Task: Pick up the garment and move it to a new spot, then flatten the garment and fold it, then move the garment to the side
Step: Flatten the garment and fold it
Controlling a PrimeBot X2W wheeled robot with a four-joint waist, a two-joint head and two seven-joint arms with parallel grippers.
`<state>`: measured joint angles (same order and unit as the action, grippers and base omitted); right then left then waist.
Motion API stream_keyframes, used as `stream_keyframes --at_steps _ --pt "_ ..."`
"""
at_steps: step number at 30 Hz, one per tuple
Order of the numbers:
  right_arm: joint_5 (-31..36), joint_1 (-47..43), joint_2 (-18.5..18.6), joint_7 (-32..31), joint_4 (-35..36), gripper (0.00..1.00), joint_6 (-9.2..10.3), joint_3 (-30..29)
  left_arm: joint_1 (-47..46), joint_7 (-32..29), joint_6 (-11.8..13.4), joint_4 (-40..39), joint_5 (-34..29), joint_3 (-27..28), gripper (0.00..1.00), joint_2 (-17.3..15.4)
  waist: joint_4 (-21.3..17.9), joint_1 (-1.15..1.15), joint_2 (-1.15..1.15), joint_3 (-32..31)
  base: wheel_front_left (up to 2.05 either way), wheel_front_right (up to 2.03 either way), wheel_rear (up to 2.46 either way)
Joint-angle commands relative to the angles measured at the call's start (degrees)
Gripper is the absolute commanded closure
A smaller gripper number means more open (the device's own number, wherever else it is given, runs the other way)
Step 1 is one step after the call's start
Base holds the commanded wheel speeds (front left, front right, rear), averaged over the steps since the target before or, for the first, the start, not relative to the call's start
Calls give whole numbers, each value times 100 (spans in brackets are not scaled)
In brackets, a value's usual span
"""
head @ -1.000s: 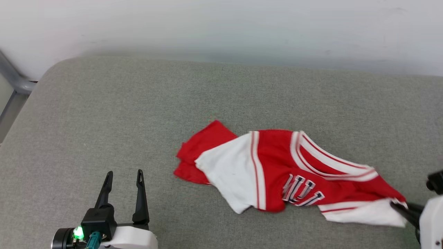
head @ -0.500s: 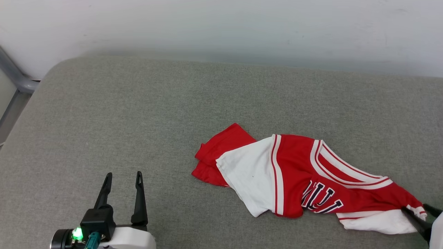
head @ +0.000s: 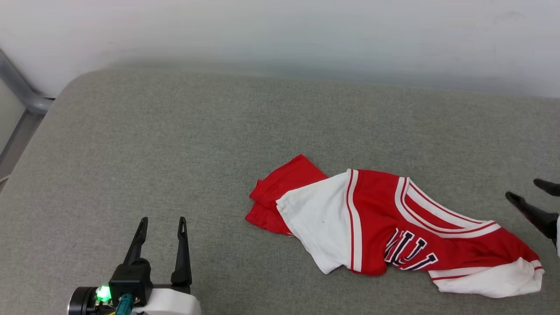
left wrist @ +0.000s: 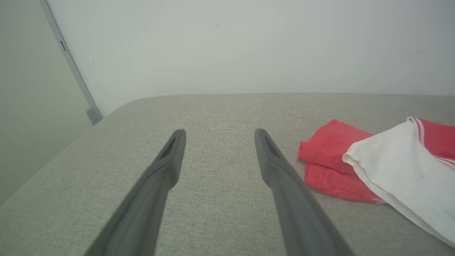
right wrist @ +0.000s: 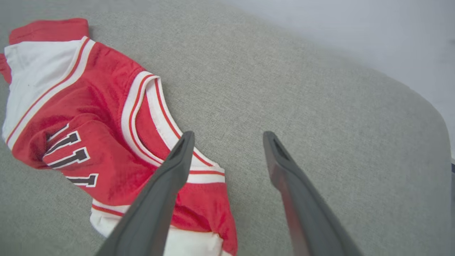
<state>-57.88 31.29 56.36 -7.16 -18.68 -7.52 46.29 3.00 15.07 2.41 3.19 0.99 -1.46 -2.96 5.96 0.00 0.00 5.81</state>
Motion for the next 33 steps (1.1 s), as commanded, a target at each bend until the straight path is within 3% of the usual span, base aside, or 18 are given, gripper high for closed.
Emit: stream_keyframes --at_steps 1,7,11,20,27,28,29,30,33 --pt "44 68 75 -187 72 0 6 -7 -63 15 -31 -27 -29 -13 0 -10 28 0 0 54 0 0 0" --pt "274 157 115 -2005 528 0 7 -29 -209 15 -22 -35 16 -111 0 -5 134 0 0 289 0 0 0" --pt "664 203 -49 -2608 528 0 6 -92 -328 15 1 -39 46 -167 0 -2 220 0 0 493 0 0 0" --pt "1284 45 -713 -2925 -179 0 7 -114 -618 15 16 -53 76 -290 0 4 427 0 0 943 0 0 0" --pt "1258 -312 -1071 -2871 -621 0 4 211 -686 15 65 -2 106 -283 0 6 438 0 0 984 0 0 0" --pt "1243 -317 -1080 -2815 -577 51 2 278 -664 15 72 12 106 -267 0 5 413 0 0 963 0 0 0" --pt "1214 -301 -1093 -2705 -536 84 -4 286 -642 15 76 25 107 -259 0 7 384 0 0 934 0 0 0" --pt "1174 -288 -1099 -2609 -497 100 -4 287 -621 15 63 36 108 -260 0 7 356 0 0 898 0 0 0" --pt "1139 -155 -1048 -2140 -348 100 -3 181 -562 15 46 70 91 -243 0 6 261 0 0 741 0 0 0"
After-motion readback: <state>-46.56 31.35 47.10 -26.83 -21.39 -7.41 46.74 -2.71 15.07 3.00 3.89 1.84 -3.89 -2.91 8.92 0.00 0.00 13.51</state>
